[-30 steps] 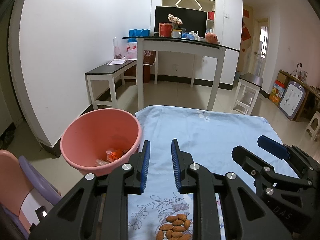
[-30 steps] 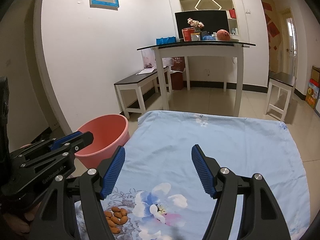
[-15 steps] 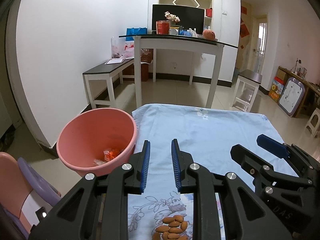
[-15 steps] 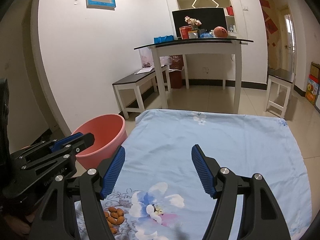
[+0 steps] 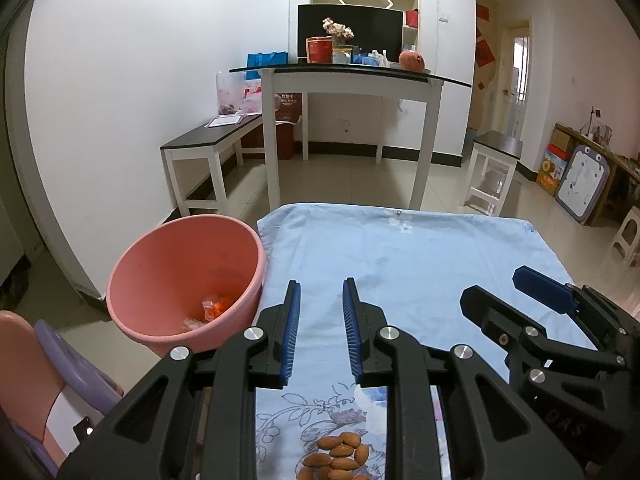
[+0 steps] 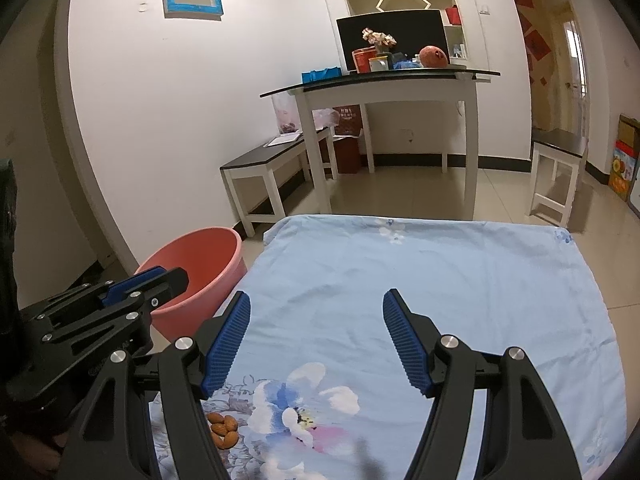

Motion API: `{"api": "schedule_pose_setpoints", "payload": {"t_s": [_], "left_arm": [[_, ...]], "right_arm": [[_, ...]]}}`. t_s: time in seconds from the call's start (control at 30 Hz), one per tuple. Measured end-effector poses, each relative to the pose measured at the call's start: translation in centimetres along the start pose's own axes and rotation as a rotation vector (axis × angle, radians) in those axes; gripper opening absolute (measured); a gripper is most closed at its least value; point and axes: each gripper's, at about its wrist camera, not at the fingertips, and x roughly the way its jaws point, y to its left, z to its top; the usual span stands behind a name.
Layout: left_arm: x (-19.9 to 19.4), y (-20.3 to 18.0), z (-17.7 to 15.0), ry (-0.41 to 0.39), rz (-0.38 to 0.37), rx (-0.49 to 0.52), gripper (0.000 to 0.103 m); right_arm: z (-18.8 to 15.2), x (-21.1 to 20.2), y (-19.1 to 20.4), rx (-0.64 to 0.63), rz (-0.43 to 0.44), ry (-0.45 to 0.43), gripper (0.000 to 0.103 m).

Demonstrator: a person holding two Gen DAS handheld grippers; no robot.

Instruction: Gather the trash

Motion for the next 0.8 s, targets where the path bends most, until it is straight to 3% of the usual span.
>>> {"api": "schedule_pose_setpoints", "payload": {"t_s": [0.8], "left_arm": [[1.5,-2.1,0.3,0.021,-0.04,0.06,0.022]], "right_arm": [[-0.2,0.7,-3.1,0.056,-0.025,0.019,0.068]]}}
